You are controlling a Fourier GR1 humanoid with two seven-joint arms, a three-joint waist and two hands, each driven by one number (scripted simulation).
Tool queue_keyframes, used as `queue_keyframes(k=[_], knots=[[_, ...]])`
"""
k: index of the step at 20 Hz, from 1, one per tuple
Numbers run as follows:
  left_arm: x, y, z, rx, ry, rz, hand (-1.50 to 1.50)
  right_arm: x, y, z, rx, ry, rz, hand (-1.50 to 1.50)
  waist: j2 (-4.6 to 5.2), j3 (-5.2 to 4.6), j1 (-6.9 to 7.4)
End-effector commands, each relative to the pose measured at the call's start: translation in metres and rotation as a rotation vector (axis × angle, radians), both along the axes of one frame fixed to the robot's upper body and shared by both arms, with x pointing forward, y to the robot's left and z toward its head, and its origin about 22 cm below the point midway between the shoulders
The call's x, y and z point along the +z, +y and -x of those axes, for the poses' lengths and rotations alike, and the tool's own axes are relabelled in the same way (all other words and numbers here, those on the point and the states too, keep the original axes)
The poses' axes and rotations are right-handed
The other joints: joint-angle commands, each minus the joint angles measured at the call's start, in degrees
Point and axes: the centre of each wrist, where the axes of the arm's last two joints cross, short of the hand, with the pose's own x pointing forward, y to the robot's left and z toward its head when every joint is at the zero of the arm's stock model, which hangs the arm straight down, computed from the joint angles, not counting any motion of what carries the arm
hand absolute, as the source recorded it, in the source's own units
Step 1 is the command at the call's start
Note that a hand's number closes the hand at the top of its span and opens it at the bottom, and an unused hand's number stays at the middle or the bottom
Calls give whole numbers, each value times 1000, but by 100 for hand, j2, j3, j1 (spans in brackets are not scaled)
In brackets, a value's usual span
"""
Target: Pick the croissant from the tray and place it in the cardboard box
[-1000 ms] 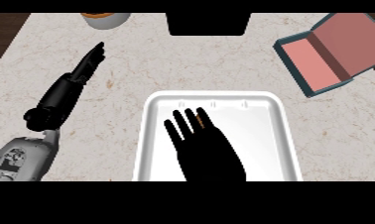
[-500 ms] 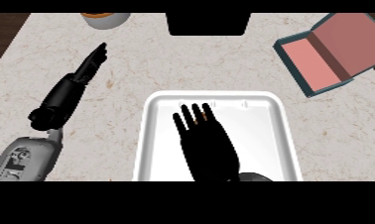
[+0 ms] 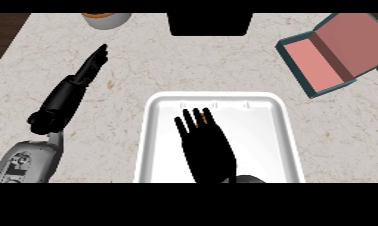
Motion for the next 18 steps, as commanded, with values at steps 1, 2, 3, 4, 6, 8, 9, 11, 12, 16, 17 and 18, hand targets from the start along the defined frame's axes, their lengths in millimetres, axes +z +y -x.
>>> queue_keyframes(k=[1, 2, 3, 4, 6, 8, 9, 11, 12, 16, 17, 18], knots=[[1, -6, 3, 0, 3, 7, 0, -17, -7, -16, 1, 6, -8, -150, 2, 1, 7], [-4, 8, 6, 0, 2, 9, 0, -9, -5, -20, -21, 18, 3, -150, 1, 0, 6], [1, 1, 17, -1, 2, -10, 0, -32, -8, -7, -21, 10, 25, -150, -2, 1, 16], [-10, 3, 6, -11, -10, -2, 0, -10, -5, -1, -34, -4, 45, -150, -1, -1, -10], [-1, -2, -21, -5, -6, 9, 0, -3, 3, -9, -34, -6, 45, -150, 4, -1, -26], [4, -8, -2, -6, 8, 1, 0, -24, -18, -21, -54, -5, 73, -150, 0, 0, -3], [-5, 8, -1, -7, -3, -4, 0, -26, -19, -17, -55, -8, 53, -150, 1, 0, -6], [-11, 8, 4, 3, 8, 11, 0, -41, -21, -8, -56, 5, 54, -150, 1, 0, -7], [-4, 8, 1, -1, -11, -13, 0, -35, -16, -31, -53, 27, 42, -150, 3, 0, 3], [-10, 13, 6, 6, 3, -10, 0, -50, -19, -39, -16, 58, 62, -150, 3, 0, 11], [-6, 5, -6, 10, -6, -4, 0, -52, -26, -22, 6, 24, 38, 150, 2, 0, -12], [11, -7, -3, 4, -9, -5, 0, -47, -46, -31, 60, 10, 47, 150, -3, 1, -7]])
